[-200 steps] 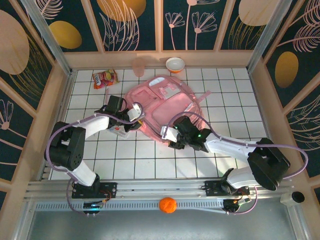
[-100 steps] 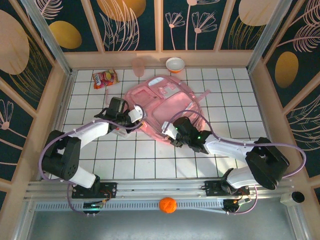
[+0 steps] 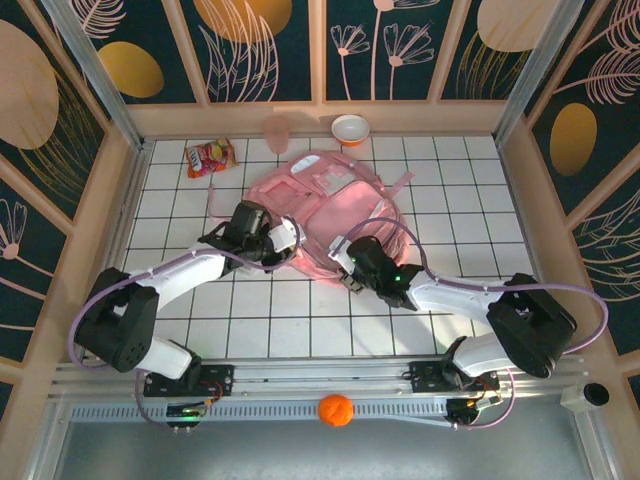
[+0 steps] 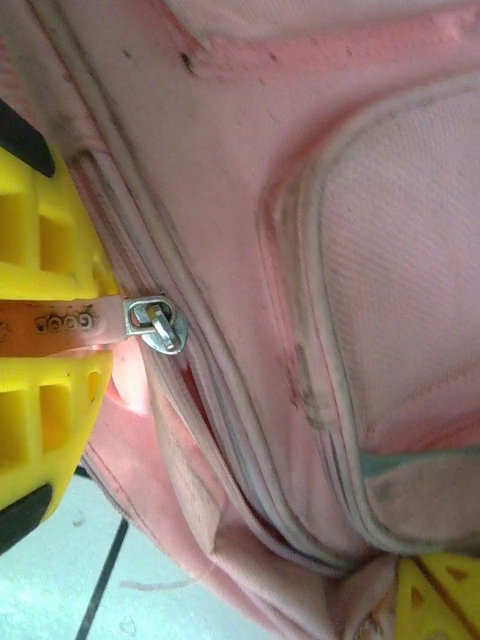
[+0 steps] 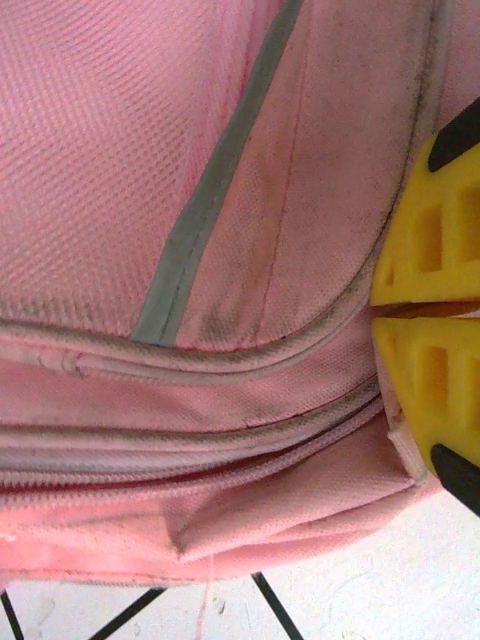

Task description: Pack books, pencil case, and school supplies into a backpack

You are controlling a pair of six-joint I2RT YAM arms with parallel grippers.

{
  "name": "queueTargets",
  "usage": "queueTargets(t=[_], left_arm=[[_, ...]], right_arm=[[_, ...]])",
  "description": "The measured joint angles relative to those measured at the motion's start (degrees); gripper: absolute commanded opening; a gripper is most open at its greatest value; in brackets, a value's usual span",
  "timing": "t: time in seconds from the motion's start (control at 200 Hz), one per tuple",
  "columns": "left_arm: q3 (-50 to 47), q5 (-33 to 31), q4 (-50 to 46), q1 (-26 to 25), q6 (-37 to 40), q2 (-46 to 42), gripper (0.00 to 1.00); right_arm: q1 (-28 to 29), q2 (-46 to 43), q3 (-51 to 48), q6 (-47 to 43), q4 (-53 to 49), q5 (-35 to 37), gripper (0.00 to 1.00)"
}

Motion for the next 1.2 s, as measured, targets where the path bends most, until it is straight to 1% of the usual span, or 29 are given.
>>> queueTargets(t=[0.08,0.265,0.355,0.525,0.656,0.786,0.841,0.931,1.006,1.081,1.111,1.161,1.201], left_arm=[[-0.2,0.0,0.7,-1.7,-1.2,0.8,0.20],[-0.3,0.7,1.3,-4.0,-3.6,2.6,0.21],[-0.3,0.9,1.5,-4.6,-4.4,2.7,0.24],[-0.4,4.0,2.4,-6.5,-5.5,2.7,0.25],[-2.2,7.2,6.0,-7.8,-7.5,2.7,0.18],[-3.1,8.0,7.7,-8.7,-9.1,2.7,0.03],[-3.3,7.7,8.4,-8.8,-10.0,2.7,0.00],[-3.9,6.4,9.4,-8.8,-10.5,2.4,0.00],[-4.8,5.7,10.3,-8.8,-11.0,1.5,0.00],[-5.6,5.5,11.2,-8.8,-11.2,0.5,0.00],[-5.9,5.2,11.4,-8.8,-11.2,0.2,0.04],[-6.3,4.7,11.6,-8.8,-11.4,-0.3,0.20],[-6.7,3.8,11.9,-8.8,-12.0,-0.8,0.30]], right_arm=[[0.0,0.0,-0.3,1.0,0.5,0.3,0.09],[0.2,-0.4,-0.6,2.2,2.6,0.3,0.08],[0.3,-1.6,-0.9,2.9,3.4,0.3,0.08],[0.3,-3.0,-1.0,3.7,8.3,0.3,0.08],[0.3,-3.8,-1.0,4.3,10.1,0.3,0.07],[0.3,-4.8,-1.0,4.9,10.3,0.1,0.08],[0.3,-5.3,-1.0,6.1,10.1,-0.4,0.11],[0.3,-6.4,-0.5,9.9,8.2,-1.0,0.19],[0.3,-7.7,0.3,15.9,5.6,-1.0,0.25],[0.2,-9.6,1.5,24.3,1.7,-0.7,0.34],[-0.1,-10.4,2.1,27.3,0.1,-0.5,0.36],[-1.0,-11.6,3.0,32.5,-3.1,-0.7,0.37],[-2.3,-12.5,3.7,37.0,-5.9,-1.2,0.38]])
